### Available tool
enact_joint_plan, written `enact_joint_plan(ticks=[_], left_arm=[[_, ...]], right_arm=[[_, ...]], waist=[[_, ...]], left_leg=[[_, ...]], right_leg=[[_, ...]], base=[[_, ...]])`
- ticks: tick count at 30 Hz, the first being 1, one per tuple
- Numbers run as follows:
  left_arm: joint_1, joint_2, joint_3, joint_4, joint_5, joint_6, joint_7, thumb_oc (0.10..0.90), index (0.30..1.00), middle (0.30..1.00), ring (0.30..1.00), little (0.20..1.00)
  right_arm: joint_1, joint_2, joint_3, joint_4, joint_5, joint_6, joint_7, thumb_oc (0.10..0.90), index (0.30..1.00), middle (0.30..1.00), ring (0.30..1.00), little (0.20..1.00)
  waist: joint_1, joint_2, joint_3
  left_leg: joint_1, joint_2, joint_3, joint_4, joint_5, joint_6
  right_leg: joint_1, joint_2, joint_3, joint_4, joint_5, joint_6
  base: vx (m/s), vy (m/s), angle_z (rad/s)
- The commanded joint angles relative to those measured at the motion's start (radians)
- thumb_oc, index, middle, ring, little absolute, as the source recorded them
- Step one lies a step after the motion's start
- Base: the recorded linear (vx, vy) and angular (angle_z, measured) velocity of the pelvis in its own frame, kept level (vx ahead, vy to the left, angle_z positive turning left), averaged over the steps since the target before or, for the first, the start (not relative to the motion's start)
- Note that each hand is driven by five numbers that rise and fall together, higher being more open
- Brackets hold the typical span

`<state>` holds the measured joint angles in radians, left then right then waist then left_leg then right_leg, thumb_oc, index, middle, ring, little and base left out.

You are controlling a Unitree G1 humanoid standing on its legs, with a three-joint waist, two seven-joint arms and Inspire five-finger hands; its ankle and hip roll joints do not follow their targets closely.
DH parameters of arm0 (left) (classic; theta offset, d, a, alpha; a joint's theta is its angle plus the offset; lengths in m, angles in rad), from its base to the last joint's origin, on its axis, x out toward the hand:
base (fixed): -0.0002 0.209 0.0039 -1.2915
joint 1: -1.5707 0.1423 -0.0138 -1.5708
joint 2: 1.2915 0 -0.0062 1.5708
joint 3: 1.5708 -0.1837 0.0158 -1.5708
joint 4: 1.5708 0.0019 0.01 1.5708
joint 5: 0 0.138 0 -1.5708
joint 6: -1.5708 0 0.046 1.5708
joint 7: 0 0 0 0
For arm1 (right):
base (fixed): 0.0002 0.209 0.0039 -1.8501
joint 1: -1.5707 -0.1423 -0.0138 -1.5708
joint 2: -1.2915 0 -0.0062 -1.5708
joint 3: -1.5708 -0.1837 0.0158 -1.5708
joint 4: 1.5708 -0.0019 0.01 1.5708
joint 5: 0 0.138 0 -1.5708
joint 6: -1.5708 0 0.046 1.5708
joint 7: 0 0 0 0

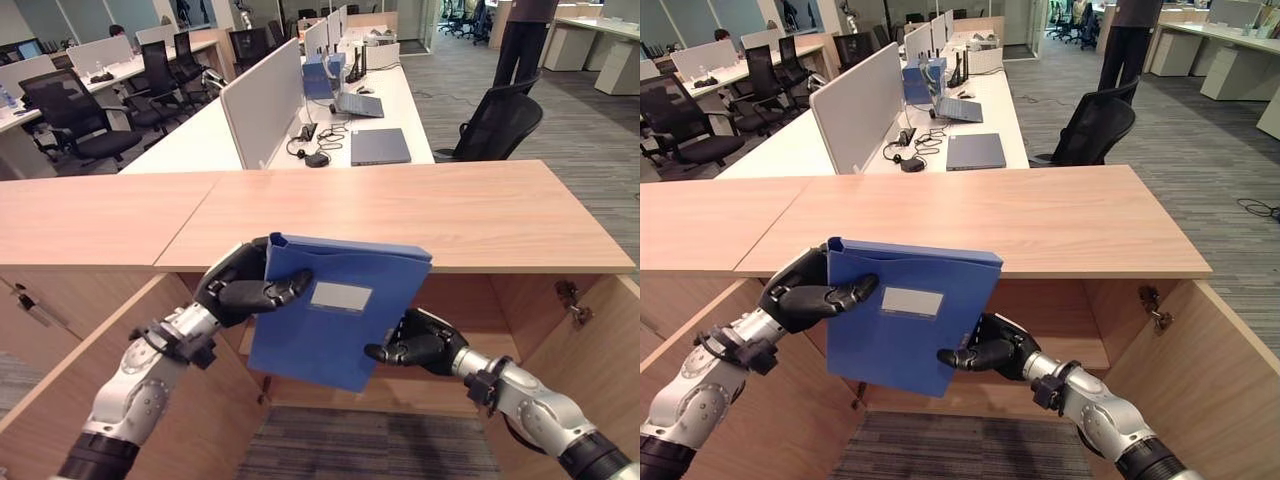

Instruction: Put the empty folder in the office cabinet

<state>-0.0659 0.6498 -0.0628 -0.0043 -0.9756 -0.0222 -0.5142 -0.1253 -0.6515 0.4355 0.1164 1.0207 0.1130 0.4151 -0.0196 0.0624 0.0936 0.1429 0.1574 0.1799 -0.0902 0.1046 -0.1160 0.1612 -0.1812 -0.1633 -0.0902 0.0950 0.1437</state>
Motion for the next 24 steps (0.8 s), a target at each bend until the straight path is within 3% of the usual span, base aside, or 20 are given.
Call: enact_joint_plan(ticks=[1,10,18,24], left_arm=[[-0.269,-0.142,-0.172,-0.133,-0.143,-0.069,-0.096,0.400,0.300,0.300,0.300,0.300],[-0.249,-0.215,-0.159,-0.133,-0.148,-0.076,-0.054,0.400,0.300,0.300,0.300,0.300],[-0.241,-0.216,-0.166,-0.142,-0.137,-0.069,-0.061,0.400,0.300,0.300,0.300,0.300],[-0.244,-0.223,-0.172,-0.142,-0.132,-0.071,-0.061,0.400,0.300,0.300,0.300,0.300]], right_arm=[[-0.333,0.281,0.138,-0.372,0.098,-0.103,0.196,0.800,0.900,0.900,0.900,0.900],[-0.339,0.360,0.083,-0.408,0.136,-0.158,0.144,0.800,0.900,0.900,0.900,0.900],[-0.307,0.316,0.080,-0.348,0.105,-0.147,0.137,0.800,0.900,0.900,0.900,0.900],[-0.313,0.327,0.091,-0.341,0.106,-0.146,0.139,0.800,0.900,0.900,0.900,0.900]], waist=[[-0.005,-0.028,-0.025],[-0.005,-0.030,-0.026],[-0.007,-0.032,-0.027],[-0.005,-0.032,-0.026]], left_leg=[[0.072,0.023,0.026,0.003,-0.095,-0.045],[0.072,0.021,0.024,0.003,-0.098,-0.042],[0.071,0.021,0.023,0.003,-0.099,-0.042],[0.071,0.020,0.021,0.003,-0.100,-0.041]], right_leg=[[0.026,-0.025,0.054,0.059,-0.157,0.043],[0.027,-0.022,0.055,0.057,-0.157,0.039],[0.028,-0.024,0.052,0.058,-0.156,0.041],[0.028,-0.024,0.052,0.060,-0.157,0.040]], base=[[0.00,0.006,-0.06],[0.00,0.001,-0.02],[0.00,0.000,0.00],[0.00,0.000,0.00]])
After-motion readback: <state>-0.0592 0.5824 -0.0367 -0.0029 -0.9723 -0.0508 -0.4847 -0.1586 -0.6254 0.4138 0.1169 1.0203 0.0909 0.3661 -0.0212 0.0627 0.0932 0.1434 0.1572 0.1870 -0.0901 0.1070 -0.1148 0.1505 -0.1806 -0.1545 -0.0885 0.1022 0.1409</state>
